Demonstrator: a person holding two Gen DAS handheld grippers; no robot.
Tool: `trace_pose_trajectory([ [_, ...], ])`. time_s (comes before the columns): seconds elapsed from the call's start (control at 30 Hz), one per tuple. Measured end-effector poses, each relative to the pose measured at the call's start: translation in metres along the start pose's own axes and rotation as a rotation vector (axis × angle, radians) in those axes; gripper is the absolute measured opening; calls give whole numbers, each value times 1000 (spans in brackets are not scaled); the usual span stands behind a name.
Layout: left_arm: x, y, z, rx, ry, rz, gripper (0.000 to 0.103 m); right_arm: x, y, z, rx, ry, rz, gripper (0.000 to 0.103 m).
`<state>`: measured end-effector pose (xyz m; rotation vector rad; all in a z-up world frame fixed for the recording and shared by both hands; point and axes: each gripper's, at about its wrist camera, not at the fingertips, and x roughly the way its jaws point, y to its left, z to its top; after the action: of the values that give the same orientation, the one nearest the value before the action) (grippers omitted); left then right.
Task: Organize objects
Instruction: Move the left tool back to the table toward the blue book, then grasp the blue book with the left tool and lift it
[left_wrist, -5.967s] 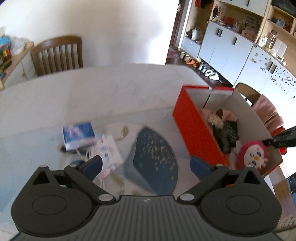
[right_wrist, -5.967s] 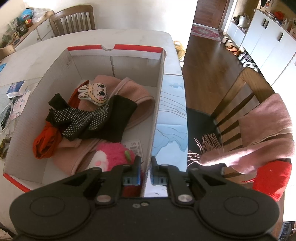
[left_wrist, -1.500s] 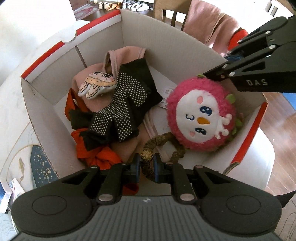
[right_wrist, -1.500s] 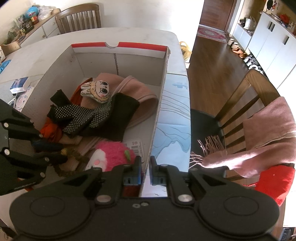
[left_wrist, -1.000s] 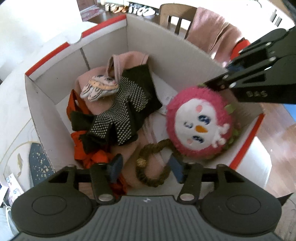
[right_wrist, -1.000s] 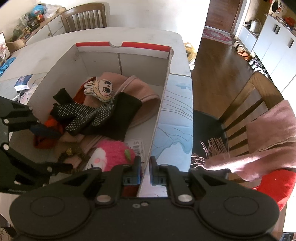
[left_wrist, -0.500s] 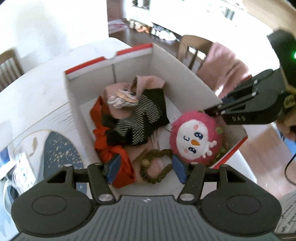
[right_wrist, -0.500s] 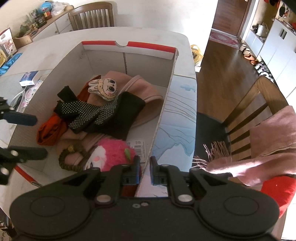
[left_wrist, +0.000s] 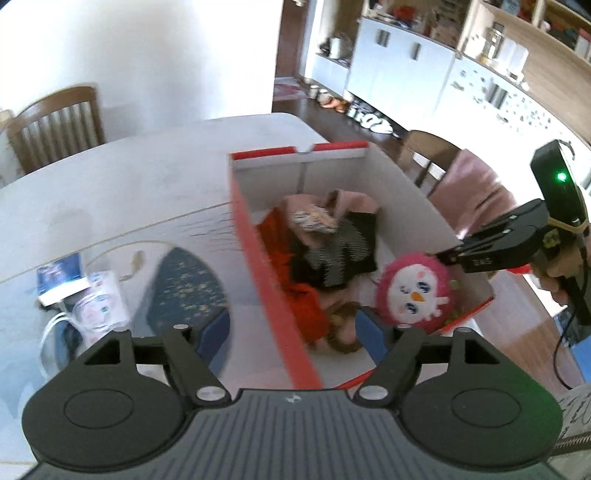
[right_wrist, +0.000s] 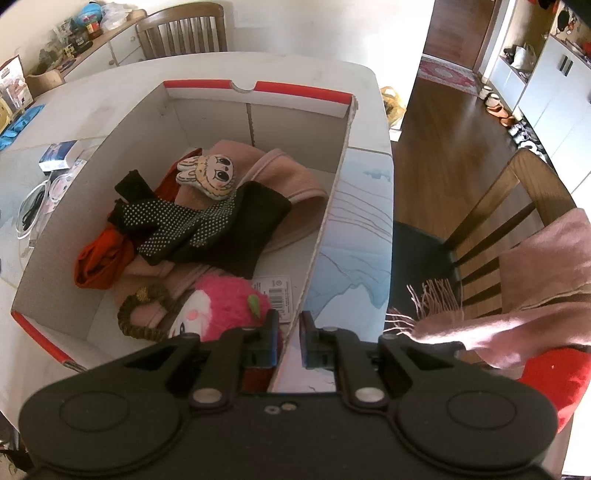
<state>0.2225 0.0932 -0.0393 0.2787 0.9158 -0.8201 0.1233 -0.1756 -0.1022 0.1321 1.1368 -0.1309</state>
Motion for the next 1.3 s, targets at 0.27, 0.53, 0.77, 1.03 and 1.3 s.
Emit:
trace_pose_trajectory([
  [0.27, -15, 72, -12, -92, -18, 80, 86, 1, 0, 3, 42, 19, -12, 10],
  [0.53, -3, 150, -7, -199, -34, 191, 103, 4, 5, 7, 85, 40, -55, 10],
  [0.77, 39, 198, 10, -224, 13, 277, 103, 5, 7, 10, 108, 53, -83, 10],
  [1.03, 91, 235, 35, -278, 92, 319, 103, 9, 6, 13, 130, 61, -94, 10],
  [1.3, 127, 259, 41, -332, 139, 370, 103, 11, 5, 14, 142, 70, -97, 10],
])
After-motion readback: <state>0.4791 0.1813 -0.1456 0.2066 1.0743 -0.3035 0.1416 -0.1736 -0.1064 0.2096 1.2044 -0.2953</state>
